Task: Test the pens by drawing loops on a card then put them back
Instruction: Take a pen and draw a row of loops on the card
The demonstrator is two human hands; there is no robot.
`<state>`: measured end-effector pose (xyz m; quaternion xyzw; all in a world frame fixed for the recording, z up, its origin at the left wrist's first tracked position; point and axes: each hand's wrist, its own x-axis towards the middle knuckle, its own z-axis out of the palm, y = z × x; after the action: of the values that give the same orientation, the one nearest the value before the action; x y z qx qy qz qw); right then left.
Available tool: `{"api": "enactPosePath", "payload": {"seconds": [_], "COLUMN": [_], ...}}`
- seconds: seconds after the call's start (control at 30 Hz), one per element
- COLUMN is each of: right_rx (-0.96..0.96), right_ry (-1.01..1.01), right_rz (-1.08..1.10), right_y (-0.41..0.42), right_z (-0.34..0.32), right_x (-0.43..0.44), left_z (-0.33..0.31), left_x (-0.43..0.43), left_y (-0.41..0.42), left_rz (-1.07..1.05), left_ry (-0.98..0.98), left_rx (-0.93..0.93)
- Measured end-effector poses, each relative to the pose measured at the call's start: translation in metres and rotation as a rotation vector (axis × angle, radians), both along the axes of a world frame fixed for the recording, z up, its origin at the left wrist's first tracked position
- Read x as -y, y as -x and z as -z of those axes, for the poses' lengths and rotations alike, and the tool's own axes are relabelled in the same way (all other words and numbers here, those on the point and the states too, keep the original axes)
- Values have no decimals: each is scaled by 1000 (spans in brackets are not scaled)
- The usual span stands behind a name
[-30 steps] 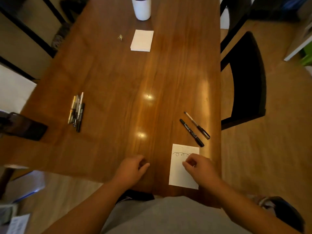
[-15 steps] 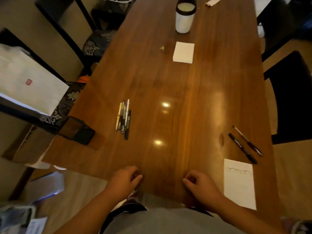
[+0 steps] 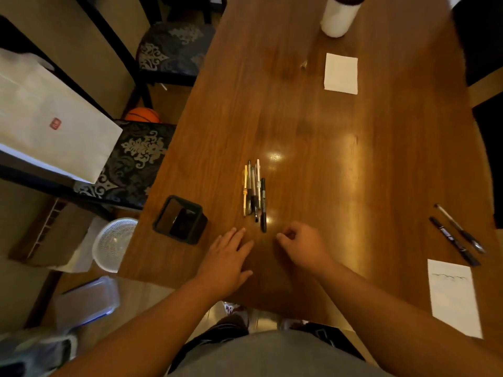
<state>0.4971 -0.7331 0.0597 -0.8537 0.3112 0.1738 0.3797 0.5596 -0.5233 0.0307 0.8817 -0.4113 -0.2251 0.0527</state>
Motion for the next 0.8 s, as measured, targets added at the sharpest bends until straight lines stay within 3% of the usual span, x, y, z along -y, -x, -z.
{"api": "enactPosePath", "payload": {"seconds": [0.33,0.8], "right_rx": [-29,-82], "right_ry": [112,153], "right_rz": [-19,-147], "right_y": [-78,-96], "right_z": [-3,-6], "right_x": [-6,-7], "left_z": [8,8], "left_x": [-8,-8], "left_y": [-11,-4], "left_rz": [61,-38], "left_ry": [26,70], "left_rx": [37,42]}}
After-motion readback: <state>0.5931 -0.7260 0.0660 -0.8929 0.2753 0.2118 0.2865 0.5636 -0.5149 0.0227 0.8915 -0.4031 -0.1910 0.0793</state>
